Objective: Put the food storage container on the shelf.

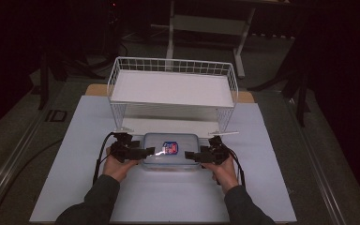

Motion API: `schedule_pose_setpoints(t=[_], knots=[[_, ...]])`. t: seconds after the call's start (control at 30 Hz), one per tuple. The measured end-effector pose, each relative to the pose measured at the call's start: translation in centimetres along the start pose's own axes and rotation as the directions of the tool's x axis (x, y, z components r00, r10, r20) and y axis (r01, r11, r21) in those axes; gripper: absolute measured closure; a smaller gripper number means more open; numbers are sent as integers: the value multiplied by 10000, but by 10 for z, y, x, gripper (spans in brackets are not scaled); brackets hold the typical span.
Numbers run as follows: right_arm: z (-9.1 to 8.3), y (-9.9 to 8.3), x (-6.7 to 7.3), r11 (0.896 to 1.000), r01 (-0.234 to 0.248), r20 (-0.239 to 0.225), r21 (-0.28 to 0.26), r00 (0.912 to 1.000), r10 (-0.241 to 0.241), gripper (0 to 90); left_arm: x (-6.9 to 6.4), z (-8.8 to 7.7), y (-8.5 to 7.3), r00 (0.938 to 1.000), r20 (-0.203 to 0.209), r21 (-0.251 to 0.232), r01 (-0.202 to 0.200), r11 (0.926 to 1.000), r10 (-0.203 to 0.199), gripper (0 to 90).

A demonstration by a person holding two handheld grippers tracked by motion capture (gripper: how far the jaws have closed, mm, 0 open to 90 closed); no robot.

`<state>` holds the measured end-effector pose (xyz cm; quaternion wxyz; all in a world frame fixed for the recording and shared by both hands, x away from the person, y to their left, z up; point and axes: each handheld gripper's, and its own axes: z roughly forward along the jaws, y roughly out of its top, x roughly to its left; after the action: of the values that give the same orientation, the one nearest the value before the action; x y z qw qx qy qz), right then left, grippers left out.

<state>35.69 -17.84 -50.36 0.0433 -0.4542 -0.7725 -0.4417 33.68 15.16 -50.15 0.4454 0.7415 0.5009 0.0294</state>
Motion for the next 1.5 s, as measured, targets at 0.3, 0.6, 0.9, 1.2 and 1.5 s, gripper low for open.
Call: schedule_pose_setpoints(t=[0.3,0.6,0.9,1.2,1.5], knots=[[7,3,-6,9972,-646,-455,365,9968,663,100,12,18,0,9718,1514,949,1680,9812,-1810,94],[-2,0,-9,9944,-929,-746,510,9925,965,197,13,6,-1,9694,1502,809,1836,9797,-1941,251],[-21,-10,-8,9950,-991,-1123,-119,9889,971,399,9,-15,-15,9684,1917,67,1614,9869,-1597,389],[-33,-19,-4,9959,-827,-1411,-359,9870,768,479,4,-27,-27,9688,2197,-331,1249,9916,-1147,448],[-39,-25,-2,9974,-541,-1578,-480,9864,459,508,5,-33,-34,9654,2529,-488,776,9958,-629,486]])
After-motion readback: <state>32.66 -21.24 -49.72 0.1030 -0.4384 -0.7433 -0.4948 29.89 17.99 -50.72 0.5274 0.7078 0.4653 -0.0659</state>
